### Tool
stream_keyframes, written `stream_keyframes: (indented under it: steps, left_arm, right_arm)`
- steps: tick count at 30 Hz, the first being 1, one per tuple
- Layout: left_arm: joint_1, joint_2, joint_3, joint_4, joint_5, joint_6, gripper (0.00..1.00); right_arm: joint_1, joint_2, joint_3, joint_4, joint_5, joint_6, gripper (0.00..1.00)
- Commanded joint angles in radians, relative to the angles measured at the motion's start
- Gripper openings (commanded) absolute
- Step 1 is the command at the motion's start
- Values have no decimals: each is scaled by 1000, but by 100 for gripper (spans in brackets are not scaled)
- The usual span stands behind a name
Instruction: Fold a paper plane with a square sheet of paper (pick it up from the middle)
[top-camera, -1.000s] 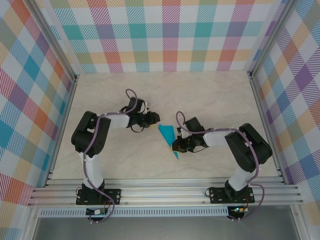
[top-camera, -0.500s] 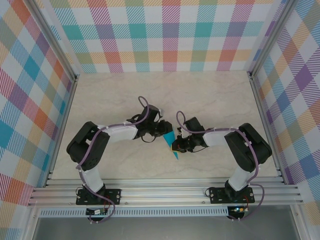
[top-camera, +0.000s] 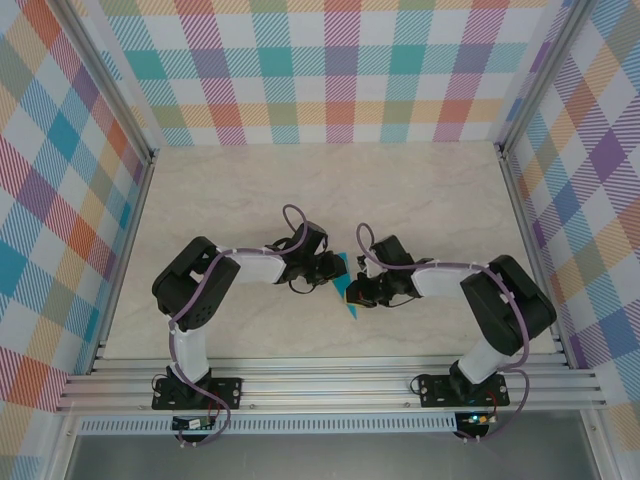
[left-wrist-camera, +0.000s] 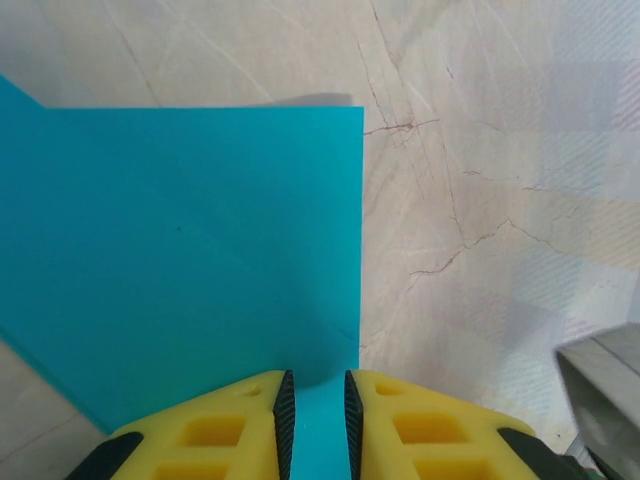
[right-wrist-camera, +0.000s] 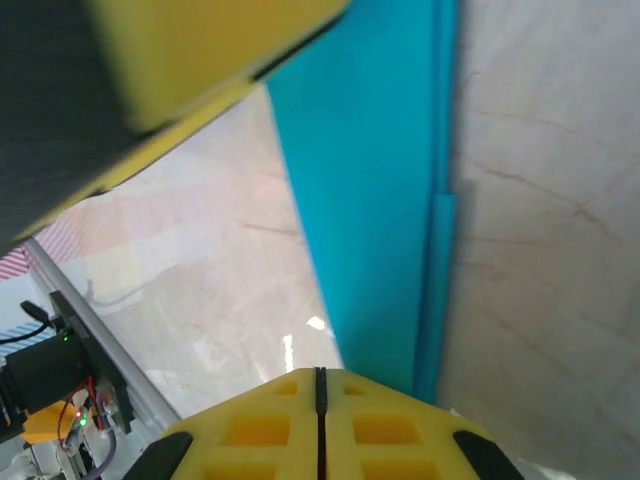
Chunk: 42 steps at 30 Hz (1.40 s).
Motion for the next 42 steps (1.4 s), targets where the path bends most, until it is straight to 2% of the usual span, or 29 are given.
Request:
stream_keyframes:
  steps: [1, 11, 18, 28, 32, 34, 36, 40, 41, 42]
  left_arm:
    - [-5, 42, -30, -24, -46, 16, 23]
    - [-5, 46, -28, -35, -53, 27, 23]
    - [1, 66, -29, -36, -67, 27, 22]
    - [-1, 47, -9, -56, -63, 52, 23]
    - [-5, 10, 32, -109, -67, 81, 25]
    - [-11, -17, 62, -145, -73, 94, 28]
    - [-18, -56, 97, -196, -90, 100, 33]
    - [-46, -133, 189, -379, -202, 108, 52]
    - [-58, -150, 212, -458, -251, 98, 62]
    - [-71, -162, 246, -537, -303, 84, 67]
  right_arm:
    - [11, -10, 45, -69, -23, -37, 8]
    - [22, 103, -18, -40, -30, -41, 8]
    - [24, -2, -125, -55, -22, -47, 9]
    - [28, -107, -150, -181, 28, -103, 10]
    - [27, -238, -114, -260, 170, -101, 11]
    - [26, -317, -104, -295, 277, -92, 13]
    - [21, -400, -99, -331, 405, -73, 20]
    - [-11, -508, -105, -356, 547, -39, 37]
    - [-23, -522, -109, -358, 568, -25, 43]
    - [-39, -529, -112, -353, 569, -19, 45]
